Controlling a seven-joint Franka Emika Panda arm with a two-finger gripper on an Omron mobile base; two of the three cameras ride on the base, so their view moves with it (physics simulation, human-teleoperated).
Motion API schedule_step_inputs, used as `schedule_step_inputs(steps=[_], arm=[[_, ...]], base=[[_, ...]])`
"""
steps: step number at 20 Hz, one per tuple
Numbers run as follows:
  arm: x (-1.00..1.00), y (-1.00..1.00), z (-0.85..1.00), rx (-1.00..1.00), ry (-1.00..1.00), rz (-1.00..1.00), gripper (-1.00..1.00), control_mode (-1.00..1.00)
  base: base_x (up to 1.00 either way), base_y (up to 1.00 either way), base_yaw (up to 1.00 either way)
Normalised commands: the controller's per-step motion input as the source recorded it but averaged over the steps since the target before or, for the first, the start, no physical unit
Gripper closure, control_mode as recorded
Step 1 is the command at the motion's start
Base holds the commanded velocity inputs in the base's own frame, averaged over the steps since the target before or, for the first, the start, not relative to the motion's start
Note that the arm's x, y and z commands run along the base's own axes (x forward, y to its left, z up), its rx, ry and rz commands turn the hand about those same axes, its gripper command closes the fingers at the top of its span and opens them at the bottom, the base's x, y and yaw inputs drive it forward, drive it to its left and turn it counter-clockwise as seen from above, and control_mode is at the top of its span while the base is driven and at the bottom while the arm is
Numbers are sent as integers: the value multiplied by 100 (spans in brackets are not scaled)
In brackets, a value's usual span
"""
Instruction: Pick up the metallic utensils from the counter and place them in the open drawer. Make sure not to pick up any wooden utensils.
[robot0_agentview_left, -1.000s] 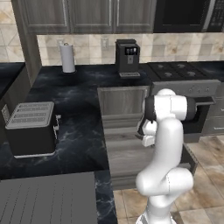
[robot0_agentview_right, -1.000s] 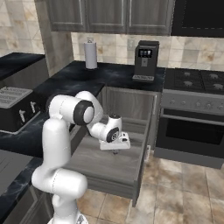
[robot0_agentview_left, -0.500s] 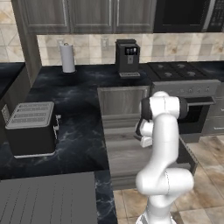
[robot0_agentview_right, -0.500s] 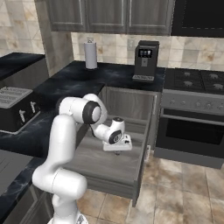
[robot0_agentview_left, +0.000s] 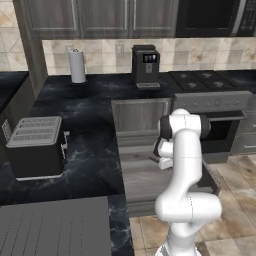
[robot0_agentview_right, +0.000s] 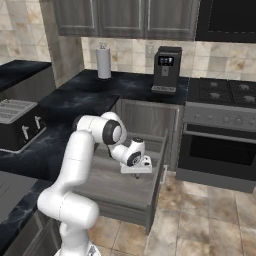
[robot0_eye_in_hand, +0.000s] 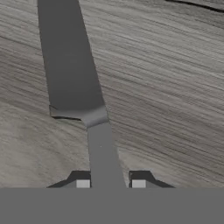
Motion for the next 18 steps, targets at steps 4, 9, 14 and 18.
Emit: schedule_step_inputs(steps=[4,9,14,18], arm=[[19,0,-18,0,3,0,100,-100],[0,2,-13,0,3,0,-100,-100],[-3,10,-19,0,0,0,-100,-100],[-14,0,0,0,0,0,-100,-100]], base=[[0,0,0],[0,0,0],[0,0,0],[0,0,0]])
